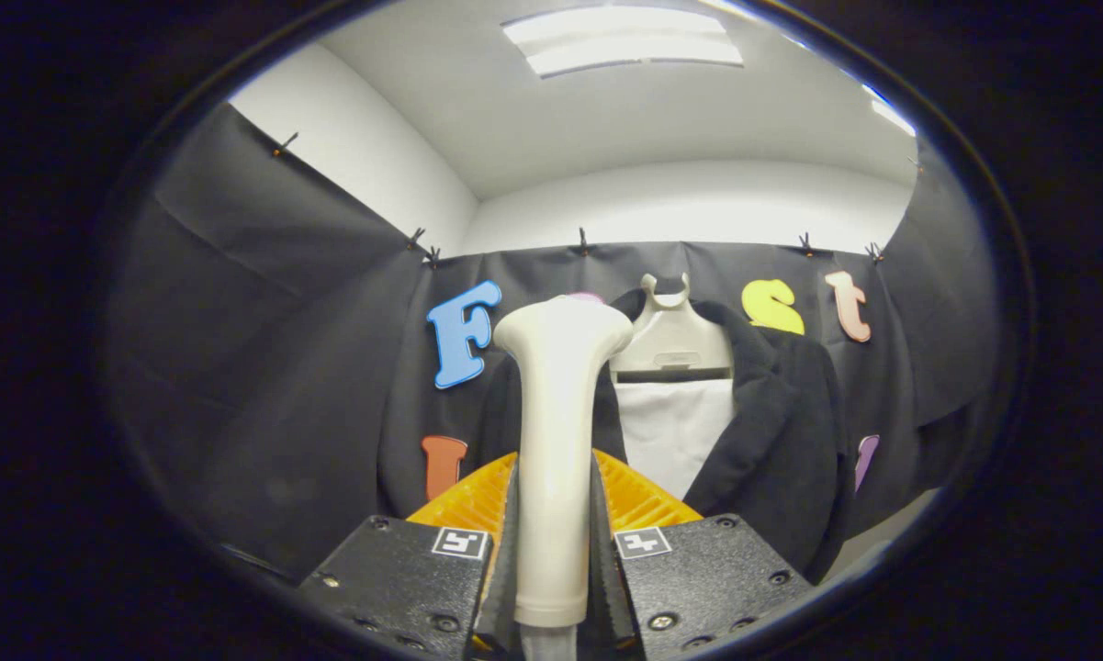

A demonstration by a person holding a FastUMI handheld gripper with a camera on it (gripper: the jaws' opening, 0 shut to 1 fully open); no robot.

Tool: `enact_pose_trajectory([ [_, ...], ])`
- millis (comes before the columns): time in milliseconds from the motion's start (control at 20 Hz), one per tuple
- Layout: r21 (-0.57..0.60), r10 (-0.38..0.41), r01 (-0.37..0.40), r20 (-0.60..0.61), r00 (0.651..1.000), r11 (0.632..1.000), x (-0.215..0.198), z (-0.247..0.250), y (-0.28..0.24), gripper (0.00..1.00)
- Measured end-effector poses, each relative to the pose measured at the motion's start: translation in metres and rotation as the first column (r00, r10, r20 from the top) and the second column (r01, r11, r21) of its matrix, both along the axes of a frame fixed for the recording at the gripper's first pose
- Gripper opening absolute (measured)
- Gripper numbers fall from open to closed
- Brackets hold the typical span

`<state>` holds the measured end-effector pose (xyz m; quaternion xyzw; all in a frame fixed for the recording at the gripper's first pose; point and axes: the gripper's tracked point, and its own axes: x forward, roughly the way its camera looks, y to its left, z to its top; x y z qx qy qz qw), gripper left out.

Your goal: Iron the clothes twice with a garment steamer, once on the left side and once on the right side.

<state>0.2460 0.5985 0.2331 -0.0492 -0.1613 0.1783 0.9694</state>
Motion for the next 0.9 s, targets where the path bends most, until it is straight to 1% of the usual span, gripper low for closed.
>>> enact_pose_trajectory([
  [100,-0.009,-0.003,0.003,-0.036,0.999,1.0,0.008,-0.013,0.005,0.37],
  [400,-0.03,-0.009,0.006,-0.094,0.996,1.0,-0.002,-0.06,-0.002,0.37],
  [550,-0.035,-0.028,0.024,-0.131,0.991,0.999,-0.01,-0.08,-0.015,0.37],
  [700,-0.027,-0.044,0.041,-0.139,0.989,0.999,-0.023,-0.095,-0.025,0.37],
  [900,-0.053,-0.054,0.045,-0.17,0.984,0.998,-0.035,-0.114,-0.034,0.37],
])
